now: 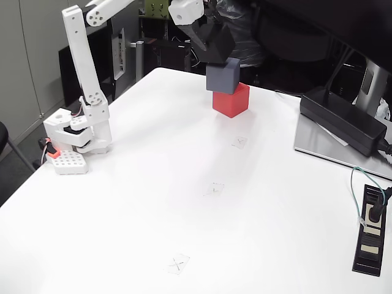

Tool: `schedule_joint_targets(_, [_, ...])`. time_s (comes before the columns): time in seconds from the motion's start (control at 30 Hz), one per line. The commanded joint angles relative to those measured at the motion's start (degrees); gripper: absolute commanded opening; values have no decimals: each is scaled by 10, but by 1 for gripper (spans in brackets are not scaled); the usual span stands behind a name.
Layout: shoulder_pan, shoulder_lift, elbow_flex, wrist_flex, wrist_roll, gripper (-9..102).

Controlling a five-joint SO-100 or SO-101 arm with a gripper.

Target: Stack the three blocks in an ordered color.

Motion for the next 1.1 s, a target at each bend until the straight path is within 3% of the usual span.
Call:
schedule_joint_targets(0.0, [6, 0, -9, -8, -6, 10])
schedule_joint_targets(0.63, [5, -26, -3, -54, -5, 12])
schedule_joint_targets(1.07, [5, -26, -3, -54, -6, 32])
